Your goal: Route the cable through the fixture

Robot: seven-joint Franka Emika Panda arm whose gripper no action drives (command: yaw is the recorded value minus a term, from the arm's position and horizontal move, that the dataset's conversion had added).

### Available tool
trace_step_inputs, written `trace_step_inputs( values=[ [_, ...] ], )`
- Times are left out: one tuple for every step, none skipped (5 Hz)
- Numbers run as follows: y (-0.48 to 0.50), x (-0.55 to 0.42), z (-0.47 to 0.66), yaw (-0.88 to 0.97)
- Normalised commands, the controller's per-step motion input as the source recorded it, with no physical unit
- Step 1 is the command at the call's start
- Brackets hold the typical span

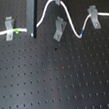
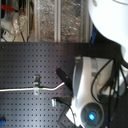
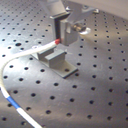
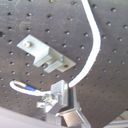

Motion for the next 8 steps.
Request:
trace_step_inputs(
  values=[
    [0.024,-0.036,0.0,0.0],
    [0.219,-0.321,0.15,0.01],
    [0.207,-0.282,0.12,0.09],
    [0.204,-0.022,0.13,0.11],
    [0.231,0.155,0.54,0.0],
    [0.001,0.0,0.04,0.0],
    [0.079,0.053,0.19,0.0],
    [0.004,0.001,0.15,0.0]
  ],
)
